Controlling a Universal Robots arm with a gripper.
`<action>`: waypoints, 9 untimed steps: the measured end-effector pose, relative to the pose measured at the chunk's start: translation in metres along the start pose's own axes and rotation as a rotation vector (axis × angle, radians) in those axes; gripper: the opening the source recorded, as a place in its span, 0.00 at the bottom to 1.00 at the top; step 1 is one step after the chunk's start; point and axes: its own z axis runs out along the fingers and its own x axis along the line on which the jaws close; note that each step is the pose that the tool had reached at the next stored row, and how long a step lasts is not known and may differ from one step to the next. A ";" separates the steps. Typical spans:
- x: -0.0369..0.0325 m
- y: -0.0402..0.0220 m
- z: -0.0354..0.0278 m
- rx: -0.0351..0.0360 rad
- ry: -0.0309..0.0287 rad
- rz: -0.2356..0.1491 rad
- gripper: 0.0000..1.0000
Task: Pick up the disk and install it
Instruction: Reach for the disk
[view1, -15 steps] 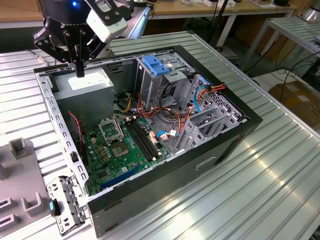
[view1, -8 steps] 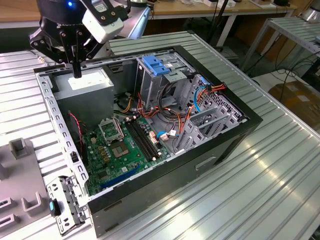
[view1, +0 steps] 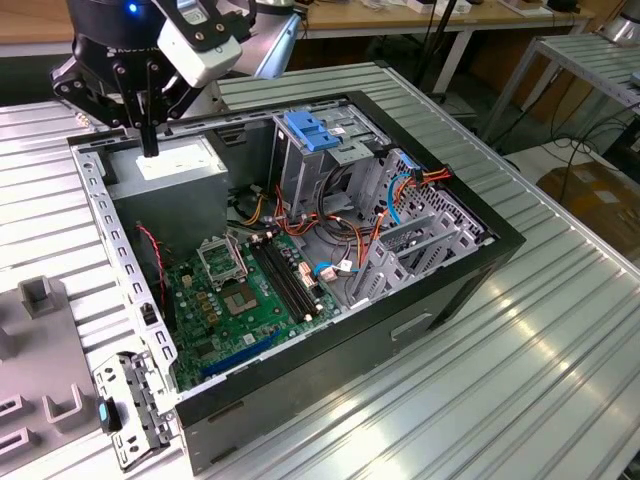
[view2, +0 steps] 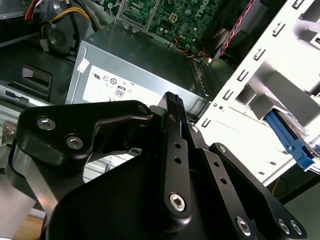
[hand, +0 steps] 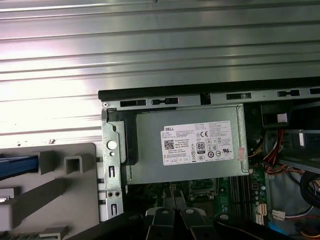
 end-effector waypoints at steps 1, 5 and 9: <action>0.0008 -0.0001 0.0000 0.0001 0.0000 0.000 0.11; 0.0037 -0.0003 -0.0001 0.0000 0.0000 0.000 0.11; 0.0069 -0.0005 -0.0002 0.0001 0.0000 0.000 0.11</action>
